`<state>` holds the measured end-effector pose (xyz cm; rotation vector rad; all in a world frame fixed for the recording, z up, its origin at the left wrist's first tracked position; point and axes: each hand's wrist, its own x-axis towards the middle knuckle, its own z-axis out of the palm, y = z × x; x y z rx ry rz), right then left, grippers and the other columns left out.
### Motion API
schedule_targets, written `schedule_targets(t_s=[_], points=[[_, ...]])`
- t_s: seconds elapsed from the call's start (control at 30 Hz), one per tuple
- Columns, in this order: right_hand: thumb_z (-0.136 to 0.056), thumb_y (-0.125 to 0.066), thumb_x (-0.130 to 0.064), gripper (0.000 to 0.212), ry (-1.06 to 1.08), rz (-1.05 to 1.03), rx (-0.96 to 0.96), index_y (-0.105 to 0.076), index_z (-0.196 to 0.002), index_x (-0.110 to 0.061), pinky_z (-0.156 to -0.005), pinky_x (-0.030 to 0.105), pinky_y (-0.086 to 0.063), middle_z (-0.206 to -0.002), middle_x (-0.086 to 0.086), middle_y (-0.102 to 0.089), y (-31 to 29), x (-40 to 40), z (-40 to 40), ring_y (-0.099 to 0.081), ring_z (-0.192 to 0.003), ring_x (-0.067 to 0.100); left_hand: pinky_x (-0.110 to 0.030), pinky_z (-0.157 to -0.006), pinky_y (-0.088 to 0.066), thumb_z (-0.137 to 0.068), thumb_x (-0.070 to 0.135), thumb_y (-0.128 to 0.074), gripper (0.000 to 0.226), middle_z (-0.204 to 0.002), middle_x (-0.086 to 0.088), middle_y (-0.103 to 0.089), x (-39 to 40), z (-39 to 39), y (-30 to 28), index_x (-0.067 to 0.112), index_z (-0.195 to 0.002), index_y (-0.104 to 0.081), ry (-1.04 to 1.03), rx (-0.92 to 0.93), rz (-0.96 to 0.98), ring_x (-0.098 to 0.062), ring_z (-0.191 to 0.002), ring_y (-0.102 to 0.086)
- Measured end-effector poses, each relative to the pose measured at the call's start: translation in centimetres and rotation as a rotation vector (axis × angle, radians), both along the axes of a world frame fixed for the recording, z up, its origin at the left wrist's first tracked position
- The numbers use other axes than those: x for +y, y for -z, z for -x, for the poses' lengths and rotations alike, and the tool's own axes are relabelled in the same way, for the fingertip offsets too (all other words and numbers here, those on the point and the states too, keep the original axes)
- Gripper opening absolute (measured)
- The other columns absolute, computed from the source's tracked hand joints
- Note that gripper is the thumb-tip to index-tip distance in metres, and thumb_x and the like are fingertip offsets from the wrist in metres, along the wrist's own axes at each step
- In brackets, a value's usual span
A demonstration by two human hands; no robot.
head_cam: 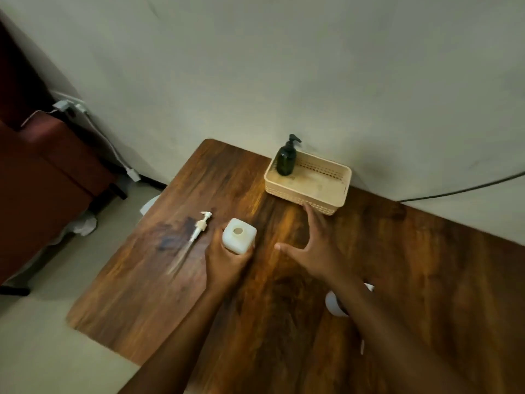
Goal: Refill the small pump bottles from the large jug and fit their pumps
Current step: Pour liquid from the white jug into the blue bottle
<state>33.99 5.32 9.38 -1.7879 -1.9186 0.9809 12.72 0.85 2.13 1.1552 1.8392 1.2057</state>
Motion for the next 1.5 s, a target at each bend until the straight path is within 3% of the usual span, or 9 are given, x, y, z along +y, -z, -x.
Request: schedule_targets(t_s=[0.17,0.37,0.57,0.7,0.83,1.07,1.2,1.37,1.5], points=[[-0.070,-0.072,-0.071,0.113,0.080,0.020,0.017,-0.001,-0.154,-0.043,-0.108,0.033,-0.022,-0.166,-0.012,-0.005,-0.5,-2.1,-5.5,-0.014,-0.150,0.019,-0.018,-0.081,-0.054,-0.070,0.041,-0.095,0.070,-0.113,0.016,-0.068,-0.6,-5.0,-0.9,0.026,-0.128,-0.059,0.115,-0.001,-0.013,0.000,-0.105,-0.067],[-0.062,-0.073,-0.078,0.115,0.211,0.123,0.128,-0.001,-0.149,-0.057,-0.111,0.051,-0.030,-0.165,-0.012,-0.010,1.3,-5.0,-11.1,-0.020,-0.149,0.024,-0.038,-0.093,-0.060,-0.074,0.030,-0.095,0.074,-0.130,-0.001,-0.067,-1.2,-9.5,-1.2,0.017,-0.137,-0.057,0.199,0.015,-0.031,-0.017,-0.119,-0.065],[-0.049,-0.074,-0.084,0.123,0.257,0.184,0.120,-0.002,-0.146,-0.062,-0.112,0.051,-0.034,-0.163,-0.014,-0.016,4.7,-7.7,-13.5,-0.025,-0.146,0.021,-0.007,-0.075,-0.047,-0.072,0.026,-0.096,0.070,-0.113,0.021,-0.059,-1.8,-11.7,-0.6,0.026,-0.129,-0.054,0.234,0.016,0.002,0.005,-0.104,-0.061],[-0.044,-0.081,-0.078,0.129,0.263,0.262,0.145,-0.004,-0.147,-0.060,-0.112,0.054,-0.033,-0.163,-0.010,-0.017,7.5,-9.0,-14.1,-0.026,-0.146,0.023,-0.013,-0.076,-0.049,-0.071,0.025,-0.097,0.073,-0.112,0.024,-0.056,-2.1,-12.7,0.3,0.024,-0.130,-0.053,0.215,-0.017,0.036,0.007,-0.101,-0.060],[-0.046,-0.090,-0.063,0.130,0.276,0.261,0.159,-0.010,-0.149,-0.055,-0.107,0.044,-0.035,-0.160,-0.005,-0.026,9.5,-9.9,-14.1,-0.032,-0.143,0.023,-0.012,-0.070,-0.054,-0.059,0.037,-0.100,0.086,-0.115,0.019,-0.060,-2.2,-13.1,0.9,0.028,-0.129,-0.049,0.235,-0.055,0.078,0.010,-0.103,-0.061],[-0.058,-0.095,-0.028,0.104,0.308,0.167,0.175,-0.034,-0.142,-0.036,-0.098,0.026,-0.047,-0.145,-0.005,-0.048,11.3,-10.5,-13.6,-0.048,-0.131,0.018,-0.013,-0.064,-0.055,-0.058,0.030,-0.102,0.091,-0.117,0.018,-0.056,-2.0,-13.6,1.4,0.036,-0.126,-0.042,0.267,-0.028,0.134,0.001,-0.103,-0.060],[-0.062,-0.094,-0.029,0.091,0.336,0.127,0.198,-0.043,-0.136,-0.029,-0.096,0.029,-0.053,-0.135,-0.004,-0.057,11.3,-10.3,-13.3,-0.055,-0.124,0.017,-0.013,-0.064,-0.056,-0.069,0.018,-0.097,0.078,-0.119,0.008,-0.059,-1.4,-13.3,0.8,0.027,-0.125,-0.043,0.297,0.010,0.107,-0.005,-0.104,-0.063],[-0.063,-0.093,-0.030,0.084,0.349,0.097,0.293,-0.045,-0.132,-0.032,-0.095,0.035,-0.053,-0.127,-0.009,-0.058,9.4,-9.2,-13.4,-0.057,-0.117,0.013,-0.014,-0.064,-0.056,-0.075,0.018,-0.094,0.073,-0.114,0.014,-0.055,-0.6,-12.6,-2.0,0.022,-0.125,-0.040,0.370,0.034,0.088,-0.001,-0.102,-0.060],[-0.059,-0.093,-0.030,0.083,0.350,-0.006,0.368,-0.047,-0.128,-0.039,-0.088,0.024,-0.051,-0.121,-0.020,-0.057,5.1,-6.9,-14.0,-0.057,-0.112,0.006,-0.019,-0.075,-0.051,-0.075,0.023,-0.094,0.069,-0.116,0.013,-0.056,0.8,-11.4,-6.7,0.023,-0.124,-0.045,0.414,0.082,0.004,0.000,-0.107,-0.058]])
